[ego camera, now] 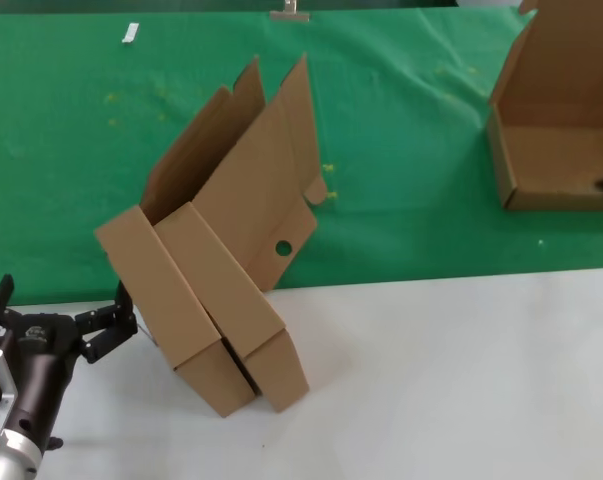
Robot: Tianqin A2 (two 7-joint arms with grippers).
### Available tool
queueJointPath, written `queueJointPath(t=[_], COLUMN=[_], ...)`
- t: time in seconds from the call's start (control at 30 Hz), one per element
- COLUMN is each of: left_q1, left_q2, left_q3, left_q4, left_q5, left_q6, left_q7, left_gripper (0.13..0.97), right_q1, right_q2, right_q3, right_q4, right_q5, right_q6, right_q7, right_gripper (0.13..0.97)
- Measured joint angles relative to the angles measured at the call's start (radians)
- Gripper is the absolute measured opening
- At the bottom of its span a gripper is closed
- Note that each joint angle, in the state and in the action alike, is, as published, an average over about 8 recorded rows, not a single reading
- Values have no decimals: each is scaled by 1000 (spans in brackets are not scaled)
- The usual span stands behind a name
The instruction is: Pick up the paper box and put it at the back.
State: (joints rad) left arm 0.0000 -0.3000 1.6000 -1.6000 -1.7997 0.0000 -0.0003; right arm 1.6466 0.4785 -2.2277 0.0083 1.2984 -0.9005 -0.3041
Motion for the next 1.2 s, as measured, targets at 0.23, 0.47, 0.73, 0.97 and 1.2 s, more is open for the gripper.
queueJointPath(t=[0.23, 0.47, 0.73, 0.97, 1.2], left_q1=[0, 0, 0, 0, 0], left_q2=[0, 0, 0, 0, 0], left_q3=[0, 0, 0, 0, 0], left_q4=[0, 0, 0, 0, 0], left_q5=[0, 0, 0, 0, 0], left_q6=[0, 0, 0, 0, 0], left_q7=[0, 0, 0, 0, 0], left_gripper=[966, 966, 966, 966, 966], right_q1=[9, -216, -583, -897, -1167], right_q2=[192, 361, 344, 113, -175], right_q3=[161, 427, 793, 1089, 1142], right_q4=[120, 337, 312, 417, 711], right_q5=[163, 441, 804, 987, 1036], right_q6=[-241, -508, -648, -666, -628], right_q7=[9, 131, 178, 167, 152], right_gripper=[605, 752, 875, 942, 960])
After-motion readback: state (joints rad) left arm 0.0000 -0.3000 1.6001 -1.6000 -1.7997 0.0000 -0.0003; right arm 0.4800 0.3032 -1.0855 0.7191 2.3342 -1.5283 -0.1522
